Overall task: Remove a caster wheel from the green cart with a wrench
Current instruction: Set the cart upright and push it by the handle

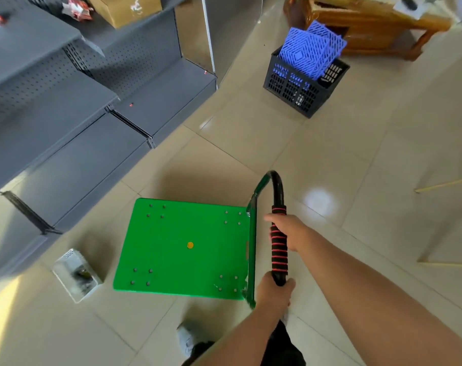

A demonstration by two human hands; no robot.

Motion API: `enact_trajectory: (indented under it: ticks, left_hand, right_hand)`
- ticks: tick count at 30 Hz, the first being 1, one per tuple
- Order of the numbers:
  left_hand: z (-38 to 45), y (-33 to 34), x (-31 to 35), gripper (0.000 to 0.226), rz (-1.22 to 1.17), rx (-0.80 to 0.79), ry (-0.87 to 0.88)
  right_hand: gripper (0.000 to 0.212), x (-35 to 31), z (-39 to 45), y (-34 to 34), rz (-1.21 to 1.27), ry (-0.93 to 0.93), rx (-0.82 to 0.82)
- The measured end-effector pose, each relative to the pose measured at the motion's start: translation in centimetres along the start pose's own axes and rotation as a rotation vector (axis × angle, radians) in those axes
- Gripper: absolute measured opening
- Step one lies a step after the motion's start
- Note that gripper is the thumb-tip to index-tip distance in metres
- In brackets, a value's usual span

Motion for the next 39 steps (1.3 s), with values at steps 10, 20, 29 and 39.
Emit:
enact_trajectory:
  ticks: [10, 20, 29, 39]
  left_hand:
    - [2.6, -1.2, 4.2, 0.029, -0.254, -0.013, -0.058]
    - [2.2, 3.6, 5.8, 0.025, 0.003, -0.003, -0.070]
    - [2.5, 3.8, 7.3, 0.029, 0.016, 0.012, -0.065]
    - [7.1, -3.1, 12.6, 0.030, -0.177, -0.043, -0.049]
  right_hand:
    - [0.030, -0.7, 2.4, 0.9, 0.113, -0.013, -0.138]
    - [0.018, -0.5, 3.6, -4.1, 0.048, -0.023, -0.122]
    - [0.028, -2.6, 4.2, -4.5, -0.146, -0.014, -0.077]
    - [0.015, -11.6, 4.4, 2.7, -0.279, -0.098, -0.041]
Point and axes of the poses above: each hand's wrist, its own z-axis towards the middle knuckle, its own y-axis out of the palm, x = y × z, the point moved 5 cm from there along z, towards the middle knuckle, and after that the axes turned 4 degrees about x, right-handed, at the moved point
